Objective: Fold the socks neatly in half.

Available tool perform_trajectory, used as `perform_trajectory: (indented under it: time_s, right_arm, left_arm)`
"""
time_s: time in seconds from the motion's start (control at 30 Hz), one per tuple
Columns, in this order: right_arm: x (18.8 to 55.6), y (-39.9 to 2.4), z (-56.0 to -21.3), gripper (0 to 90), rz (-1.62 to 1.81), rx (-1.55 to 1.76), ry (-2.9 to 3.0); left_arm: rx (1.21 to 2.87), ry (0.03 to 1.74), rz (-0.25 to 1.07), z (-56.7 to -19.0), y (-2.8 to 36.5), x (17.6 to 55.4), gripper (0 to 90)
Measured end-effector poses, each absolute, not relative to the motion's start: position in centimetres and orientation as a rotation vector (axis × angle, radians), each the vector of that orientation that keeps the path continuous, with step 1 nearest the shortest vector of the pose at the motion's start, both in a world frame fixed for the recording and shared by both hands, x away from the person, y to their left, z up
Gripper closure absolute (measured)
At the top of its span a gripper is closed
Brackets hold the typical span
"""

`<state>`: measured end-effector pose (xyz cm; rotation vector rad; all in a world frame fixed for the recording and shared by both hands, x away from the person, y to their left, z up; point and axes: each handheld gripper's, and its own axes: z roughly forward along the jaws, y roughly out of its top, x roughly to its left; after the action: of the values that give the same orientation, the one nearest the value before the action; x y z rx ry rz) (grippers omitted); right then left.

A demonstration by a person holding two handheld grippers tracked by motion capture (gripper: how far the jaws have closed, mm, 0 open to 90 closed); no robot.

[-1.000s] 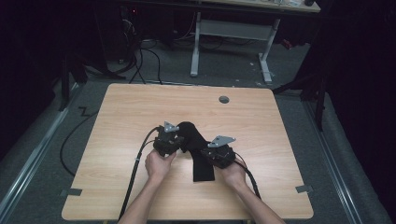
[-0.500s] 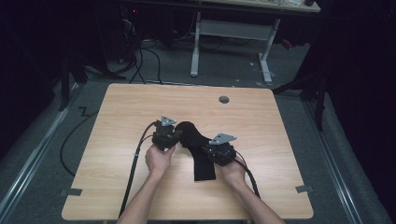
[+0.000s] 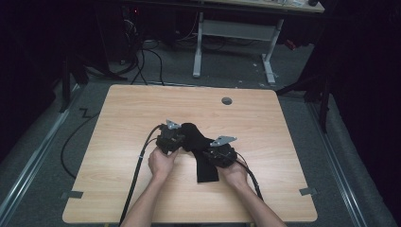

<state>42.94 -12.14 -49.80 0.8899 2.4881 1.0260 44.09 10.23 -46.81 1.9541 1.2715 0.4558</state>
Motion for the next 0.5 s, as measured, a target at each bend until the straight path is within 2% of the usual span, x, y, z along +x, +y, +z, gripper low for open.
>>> perform_trajectory:
  time_s: [0.1, 0.17, 0.5]
  right_arm:
    - [42.9, -12.1, -49.8, 82.5, 0.989, 0.869, 2.465]
    - [43.0, -12.0, -49.8, 86.0, 0.978, 0.871, 2.449]
    - [41.8, -13.0, -48.2, 87.8, 1.064, 0.788, 2.419]
  left_arm:
    - [1.949, 1.277, 0.450, -46.8, 10.3, 44.1, 87.6]
    - [1.943, 1.274, 0.445, -46.7, 10.3, 44.1, 87.5]
    - [1.901, 1.273, 0.448, -46.3, 10.6, 44.0, 87.7]
